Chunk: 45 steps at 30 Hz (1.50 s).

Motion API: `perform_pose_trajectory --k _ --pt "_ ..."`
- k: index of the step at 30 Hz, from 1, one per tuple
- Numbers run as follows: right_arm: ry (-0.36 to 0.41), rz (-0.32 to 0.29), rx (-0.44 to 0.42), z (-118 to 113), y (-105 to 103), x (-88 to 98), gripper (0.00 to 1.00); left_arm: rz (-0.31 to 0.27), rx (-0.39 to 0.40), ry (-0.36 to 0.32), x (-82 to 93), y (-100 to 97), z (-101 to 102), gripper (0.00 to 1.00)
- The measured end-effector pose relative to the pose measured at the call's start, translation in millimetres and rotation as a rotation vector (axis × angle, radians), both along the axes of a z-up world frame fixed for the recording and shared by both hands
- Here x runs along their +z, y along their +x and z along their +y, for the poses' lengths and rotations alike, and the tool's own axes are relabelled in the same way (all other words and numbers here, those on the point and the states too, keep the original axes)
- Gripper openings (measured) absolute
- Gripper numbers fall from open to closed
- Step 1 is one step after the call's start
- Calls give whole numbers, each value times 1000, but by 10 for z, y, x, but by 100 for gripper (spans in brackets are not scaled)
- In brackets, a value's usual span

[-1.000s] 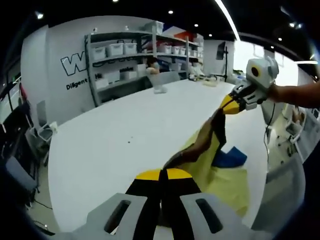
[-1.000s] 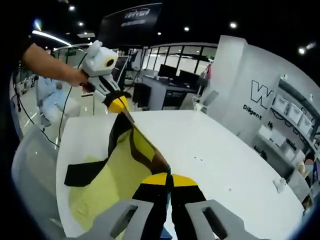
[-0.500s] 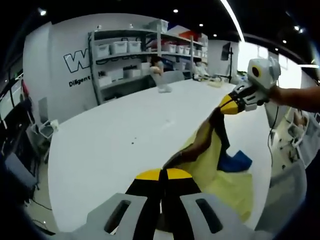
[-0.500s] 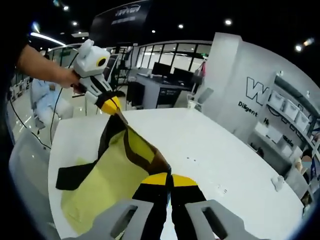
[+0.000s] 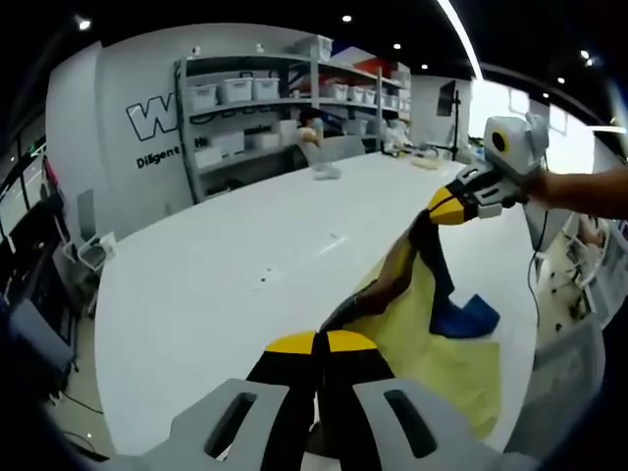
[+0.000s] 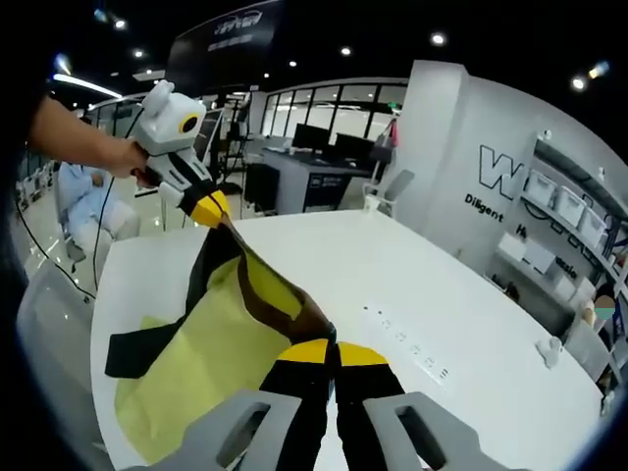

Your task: Fold the garment on the visible template until the final outline fits inside the template.

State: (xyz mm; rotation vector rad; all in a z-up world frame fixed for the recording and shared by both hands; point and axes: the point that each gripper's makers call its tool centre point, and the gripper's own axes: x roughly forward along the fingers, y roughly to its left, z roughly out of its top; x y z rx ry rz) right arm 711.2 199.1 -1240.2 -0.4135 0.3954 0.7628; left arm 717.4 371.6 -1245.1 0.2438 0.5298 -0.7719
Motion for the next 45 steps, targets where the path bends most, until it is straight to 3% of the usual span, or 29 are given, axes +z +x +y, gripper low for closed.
perform_pose_trajectory --k 17,36,45 --pt "-18 -17 -36 -2 151 -17 0 -8 -12 10 -67 121 13 3" --pt "-50 -32 -132 -136 499 -167 0 -55 11 54 -191 559 -103 3" --pt "-92 -57 -158 -248 657 -240 0 -93 -18 88 -239 698 -235 3"
